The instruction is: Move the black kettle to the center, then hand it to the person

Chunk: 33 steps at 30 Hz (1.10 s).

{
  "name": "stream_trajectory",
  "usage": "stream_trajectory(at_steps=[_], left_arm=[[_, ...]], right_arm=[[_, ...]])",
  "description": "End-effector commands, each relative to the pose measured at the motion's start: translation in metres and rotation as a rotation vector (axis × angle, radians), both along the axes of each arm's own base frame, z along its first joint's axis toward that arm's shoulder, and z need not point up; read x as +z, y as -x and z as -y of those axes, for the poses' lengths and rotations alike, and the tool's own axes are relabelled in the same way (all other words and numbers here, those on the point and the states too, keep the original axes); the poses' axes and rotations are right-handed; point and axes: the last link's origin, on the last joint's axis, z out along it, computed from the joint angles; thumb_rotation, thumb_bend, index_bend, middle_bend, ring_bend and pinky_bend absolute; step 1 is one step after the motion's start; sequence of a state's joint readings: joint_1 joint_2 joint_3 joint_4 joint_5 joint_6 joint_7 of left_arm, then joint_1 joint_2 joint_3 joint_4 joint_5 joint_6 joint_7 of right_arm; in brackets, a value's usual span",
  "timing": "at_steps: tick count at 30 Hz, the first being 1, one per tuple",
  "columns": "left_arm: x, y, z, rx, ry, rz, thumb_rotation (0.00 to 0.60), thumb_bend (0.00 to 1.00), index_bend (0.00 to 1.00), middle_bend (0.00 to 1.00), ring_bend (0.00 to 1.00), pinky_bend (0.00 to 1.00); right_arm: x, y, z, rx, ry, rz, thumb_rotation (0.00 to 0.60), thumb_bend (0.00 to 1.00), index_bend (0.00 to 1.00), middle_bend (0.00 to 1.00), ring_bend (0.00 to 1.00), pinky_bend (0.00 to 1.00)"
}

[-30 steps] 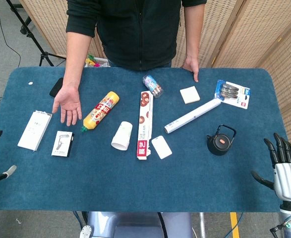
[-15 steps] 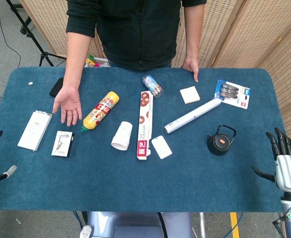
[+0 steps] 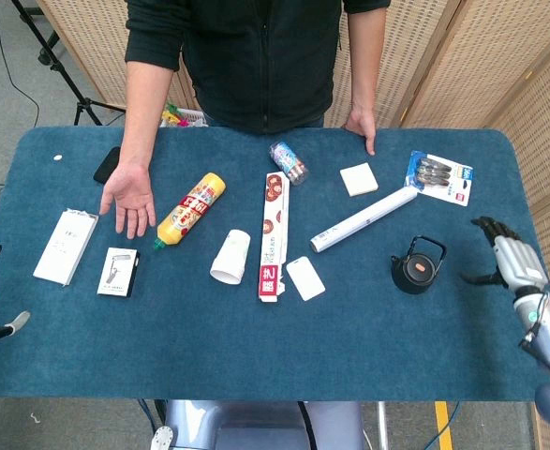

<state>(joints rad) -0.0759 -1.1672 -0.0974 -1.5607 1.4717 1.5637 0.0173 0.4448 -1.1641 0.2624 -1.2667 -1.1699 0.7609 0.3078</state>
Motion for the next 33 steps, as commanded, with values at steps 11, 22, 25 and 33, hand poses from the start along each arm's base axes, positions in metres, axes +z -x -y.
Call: stream_trajectory(at_steps=[11,22,25,33], left_arm=[[-0.003,0.002,-0.006,0.024,0.010,-0.013,0.600,0.00,0.01,0.00,0.00,0.11],[-0.002,0.003,-0.007,0.032,0.009,-0.009,0.600,0.00,0.01,0.00,0.00,0.11],[-0.002,0.004,-0.008,0.035,0.010,-0.009,0.600,0.00,0.01,0.00,0.00,0.11],[-0.003,0.005,-0.010,0.047,0.015,-0.004,0.600,0.00,0.01,0.00,0.00,0.11]], right_arm=[[-0.026,-0.012,0.044,-0.085,-0.079,0.069,0.600,0.25,0.15,0.17,0.07,0.09],[-0.054,-0.018,0.055,-0.083,-0.108,0.053,0.600,0.26,0.26,0.23,0.14,0.09],[-0.057,-0.017,0.058,-0.092,-0.111,0.054,0.600,0.26,0.28,0.28,0.20,0.09],[-0.067,-0.017,0.064,-0.079,-0.101,0.025,0.600,0.39,0.47,0.53,0.41,0.13]])
